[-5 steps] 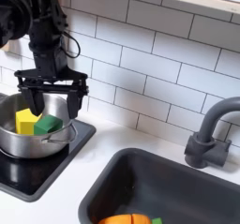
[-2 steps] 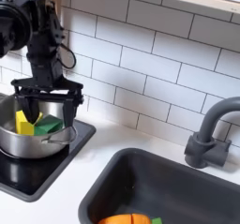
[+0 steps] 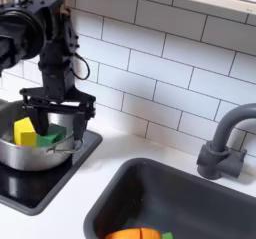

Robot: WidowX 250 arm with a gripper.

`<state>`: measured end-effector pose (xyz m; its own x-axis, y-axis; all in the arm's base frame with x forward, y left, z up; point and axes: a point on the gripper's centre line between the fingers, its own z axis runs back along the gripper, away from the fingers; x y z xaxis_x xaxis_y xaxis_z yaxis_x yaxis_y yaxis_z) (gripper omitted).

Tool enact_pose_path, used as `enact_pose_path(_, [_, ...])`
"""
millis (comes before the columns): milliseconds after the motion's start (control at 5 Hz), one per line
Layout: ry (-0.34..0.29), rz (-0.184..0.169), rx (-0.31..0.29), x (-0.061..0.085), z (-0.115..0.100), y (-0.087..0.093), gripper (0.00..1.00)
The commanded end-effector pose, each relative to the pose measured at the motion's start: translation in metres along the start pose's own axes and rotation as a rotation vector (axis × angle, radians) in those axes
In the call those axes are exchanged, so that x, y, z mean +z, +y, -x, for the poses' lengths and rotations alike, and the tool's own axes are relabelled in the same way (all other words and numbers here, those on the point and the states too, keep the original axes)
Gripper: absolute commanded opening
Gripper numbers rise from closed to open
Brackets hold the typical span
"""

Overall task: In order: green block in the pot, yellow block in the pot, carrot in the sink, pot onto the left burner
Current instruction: 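Slide the pot onto the left burner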

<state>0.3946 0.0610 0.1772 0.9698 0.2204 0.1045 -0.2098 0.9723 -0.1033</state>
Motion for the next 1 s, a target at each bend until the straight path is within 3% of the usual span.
enact_pose_path(0, [0.001, 0.006, -0.013, 0.0034, 0.0007, -0.0012, 1.0])
enact_pose_path(200, [0.027, -0.009, -0.016, -0.0051, 0.004, -0.0005, 1.0])
enact_pose_path(400, [0.0, 0.004, -0.012, 0.0024, 0.0011, -0.001, 0.54])
enact_pose_path(600, [0.0, 0.008, -0.017, 0.0021, 0.0014, -0.0046, 0.0])
enact_pose_path(800, [0.013, 0.006, -0.026, -0.0029, 0.0037, -0.0067, 0.0])
